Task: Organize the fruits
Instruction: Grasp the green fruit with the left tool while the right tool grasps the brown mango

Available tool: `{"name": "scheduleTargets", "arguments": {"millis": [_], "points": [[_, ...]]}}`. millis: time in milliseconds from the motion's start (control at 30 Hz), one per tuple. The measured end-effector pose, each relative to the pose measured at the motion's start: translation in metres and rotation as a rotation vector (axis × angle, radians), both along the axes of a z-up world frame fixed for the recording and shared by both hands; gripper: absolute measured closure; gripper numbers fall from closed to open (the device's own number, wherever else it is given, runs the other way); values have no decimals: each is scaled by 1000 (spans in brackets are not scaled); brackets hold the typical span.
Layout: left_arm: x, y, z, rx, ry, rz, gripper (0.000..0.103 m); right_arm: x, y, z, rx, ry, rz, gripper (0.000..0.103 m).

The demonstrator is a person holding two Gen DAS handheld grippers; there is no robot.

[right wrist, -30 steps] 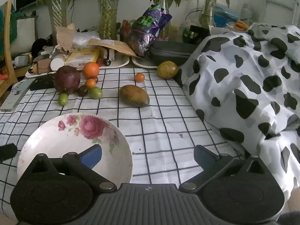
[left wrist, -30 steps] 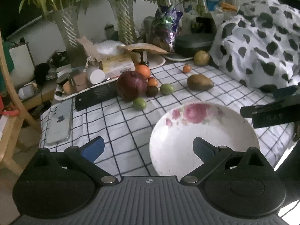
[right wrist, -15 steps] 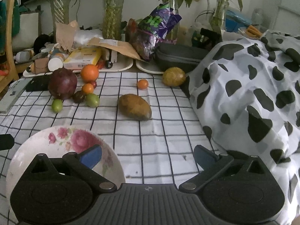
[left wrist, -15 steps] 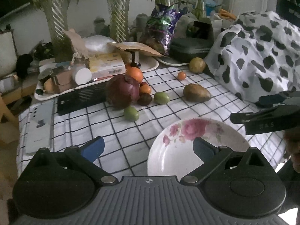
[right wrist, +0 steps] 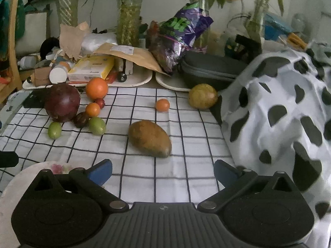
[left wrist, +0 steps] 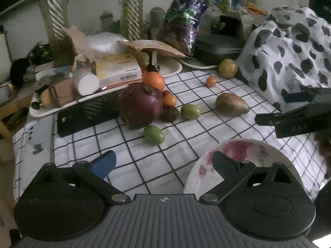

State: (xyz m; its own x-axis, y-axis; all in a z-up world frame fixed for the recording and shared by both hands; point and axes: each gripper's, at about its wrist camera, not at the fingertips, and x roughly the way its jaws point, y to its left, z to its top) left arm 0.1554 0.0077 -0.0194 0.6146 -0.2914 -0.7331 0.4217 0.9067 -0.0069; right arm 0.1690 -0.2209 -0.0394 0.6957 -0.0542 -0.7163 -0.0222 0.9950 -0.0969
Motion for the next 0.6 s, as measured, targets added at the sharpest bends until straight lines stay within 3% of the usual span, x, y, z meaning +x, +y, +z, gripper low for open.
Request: {"name": "scheduleTargets", "arguments": {"millis": [67, 167, 267, 367, 467, 600], "points": [[10, -1, -5, 2, 30, -7, 25, 4, 0, 0, -7, 1, 8, 0], [24, -1, -13, -7, 65, -1, 28, 15, 2, -2, -25, -2, 31, 0], [38, -2, -18, -31, 95, -7, 45, 28, 3, -4, -25, 6, 64, 0], [52, -3, -24, -50, 127, 1, 49, 35, 1, -6, -3, 20, 73, 0], [62, -6, -30, -46, 146, 9, 61, 41, 1, -8, 8, 27, 84, 0], [71, -10, -35, -35, 146, 19, 62, 50, 0, -9, -6, 31, 105, 0]]}}
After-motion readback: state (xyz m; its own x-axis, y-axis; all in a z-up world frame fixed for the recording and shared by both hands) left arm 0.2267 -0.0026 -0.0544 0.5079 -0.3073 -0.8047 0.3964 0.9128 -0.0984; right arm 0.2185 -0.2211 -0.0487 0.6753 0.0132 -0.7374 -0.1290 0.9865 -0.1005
